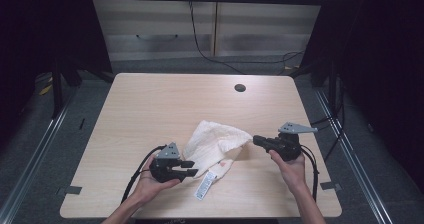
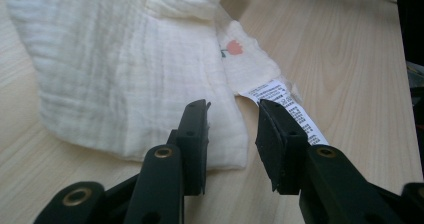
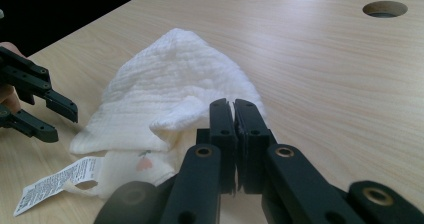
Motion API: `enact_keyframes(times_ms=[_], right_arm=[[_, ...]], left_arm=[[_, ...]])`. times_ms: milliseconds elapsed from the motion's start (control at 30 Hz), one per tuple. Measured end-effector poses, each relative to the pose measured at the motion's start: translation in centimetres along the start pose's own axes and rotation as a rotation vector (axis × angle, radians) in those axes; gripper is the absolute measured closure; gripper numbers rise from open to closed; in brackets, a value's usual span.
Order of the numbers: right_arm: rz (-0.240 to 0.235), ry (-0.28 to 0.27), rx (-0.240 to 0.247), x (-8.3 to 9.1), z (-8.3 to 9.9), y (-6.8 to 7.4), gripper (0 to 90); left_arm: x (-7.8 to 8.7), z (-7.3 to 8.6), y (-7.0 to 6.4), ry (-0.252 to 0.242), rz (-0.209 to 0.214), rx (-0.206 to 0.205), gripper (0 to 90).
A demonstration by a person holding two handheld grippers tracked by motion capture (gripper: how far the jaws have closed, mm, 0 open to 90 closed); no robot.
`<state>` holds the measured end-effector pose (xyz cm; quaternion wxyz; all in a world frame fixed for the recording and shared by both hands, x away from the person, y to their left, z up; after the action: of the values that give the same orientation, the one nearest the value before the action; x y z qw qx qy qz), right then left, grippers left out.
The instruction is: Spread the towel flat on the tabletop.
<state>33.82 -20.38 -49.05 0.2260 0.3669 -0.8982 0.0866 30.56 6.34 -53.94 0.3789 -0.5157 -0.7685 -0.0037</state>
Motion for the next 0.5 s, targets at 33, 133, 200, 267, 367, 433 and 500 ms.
enact_keyframes(times_ms=[33, 133, 200, 267, 367, 433, 500], right_arm=[[0.002, 0.002, -0.001, 0.0, 0.1, 0.0, 87.6], [-0.001, 0.004, 0.002, -0.2, 0.2, -0.1, 87.6], [0.002, 0.012, 0.002, -0.3, 0.2, -0.1, 87.6], [0.0, 0.011, 0.0, -0.3, 0.2, -0.1, 87.5], [0.002, 0.007, 0.002, -0.2, 0.2, -0.2, 87.4], [0.003, 0.007, -0.001, -0.1, 0.2, -0.2, 87.4], [0.003, 0.004, 0.003, -0.1, 0.2, -0.2, 87.4]], left_arm=[[-0.1, 0.1, 0.0, 0.005, -0.002, -0.002, 66.4], [-0.4, 0.1, 0.4, 0.004, -0.007, 0.008, 66.5], [-0.7, 0.2, 0.5, 0.009, -0.006, 0.025, 65.3], [-0.9, 0.5, 0.5, 0.029, -0.015, 0.013, 64.0], [-1.3, 0.7, 0.2, 0.036, -0.024, -0.009, 63.1], [-1.5, 0.9, 0.3, 0.053, -0.035, -0.023, 61.2], [-1.7, 0.8, 0.3, 0.045, -0.033, -0.017, 57.8]])
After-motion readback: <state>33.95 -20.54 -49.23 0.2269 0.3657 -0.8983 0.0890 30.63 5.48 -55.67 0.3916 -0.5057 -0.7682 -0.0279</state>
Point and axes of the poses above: each handheld gripper's, and its own axes: x roughly backward along the jaws, z roughly out of its underside, y roughly to its left, the point moved 8 cm from there along -x, roughly forward along the jaws, and after that the axes turned 15 degrees about x, right-handed, at the moved point
